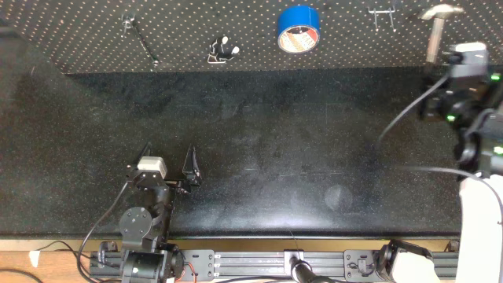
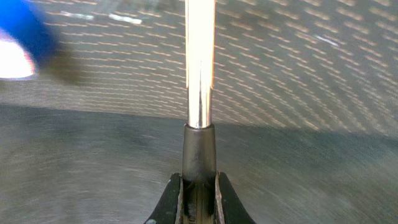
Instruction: Place Tools Onto Pegboard
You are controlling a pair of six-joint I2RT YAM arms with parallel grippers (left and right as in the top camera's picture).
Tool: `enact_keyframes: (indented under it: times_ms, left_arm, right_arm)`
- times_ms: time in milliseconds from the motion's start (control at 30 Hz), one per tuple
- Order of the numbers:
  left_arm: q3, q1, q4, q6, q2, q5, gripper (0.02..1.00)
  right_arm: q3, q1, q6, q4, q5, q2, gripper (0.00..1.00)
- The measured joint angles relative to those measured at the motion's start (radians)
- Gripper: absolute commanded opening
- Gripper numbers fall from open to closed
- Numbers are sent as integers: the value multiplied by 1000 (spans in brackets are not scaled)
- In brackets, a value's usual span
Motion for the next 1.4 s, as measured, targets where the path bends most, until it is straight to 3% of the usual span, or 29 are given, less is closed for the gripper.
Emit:
enact_keyframes:
  times_ms: [67, 167, 300, 400, 433, 467, 533, 600, 733, 800, 833, 933, 1133, 1400]
  left_arm:
    - [0, 0, 0, 0, 0, 0, 993]
    - [0, 0, 0, 0, 0, 0, 993]
    - [0, 0, 0, 0, 0, 0, 996]
    - [0, 0, 0, 0, 0, 0, 996]
    - [0, 0, 0, 0, 0, 0, 993]
    - [0, 0, 0, 0, 0, 0, 996]
    - [0, 0, 0, 0, 0, 0, 993]
    - [0, 0, 0, 0, 0, 0, 996]
    - [0, 0, 0, 0, 0, 0, 993]
    - [0, 0, 0, 0, 0, 0, 993]
    - [0, 0, 0, 0, 0, 0, 996]
    - [0, 0, 0, 0, 0, 0, 996]
    - [0, 0, 0, 0, 0, 0, 996]
    - [0, 0, 0, 0, 0, 0, 996]
  right_arm:
    - [0, 138, 7, 9, -9, -3, 77]
    - [-1, 217, 8, 16, 0, 79, 77]
    - [-1, 217, 45, 51, 84, 154, 80]
    - [-1, 217, 52, 82, 95, 197, 128]
    - [-1, 221, 54, 87, 95, 206, 419]
    - [-1, 224, 55, 88, 95, 209, 634]
    - [-1, 237, 62, 87, 95, 219, 982]
    - [-1, 237, 66, 87, 95, 219, 980]
    - [-3, 237, 67, 19, 193, 218, 978]
    - [-153, 237, 66, 68, 250, 138, 978]
    - [-377, 237, 66, 369, 256, 28, 978]
    - [-714, 237, 67, 608, 256, -237, 978]
    - [-968, 257, 66, 697, 214, -619, 976]
    - [-1040, 398, 66, 511, 195, -1056, 976]
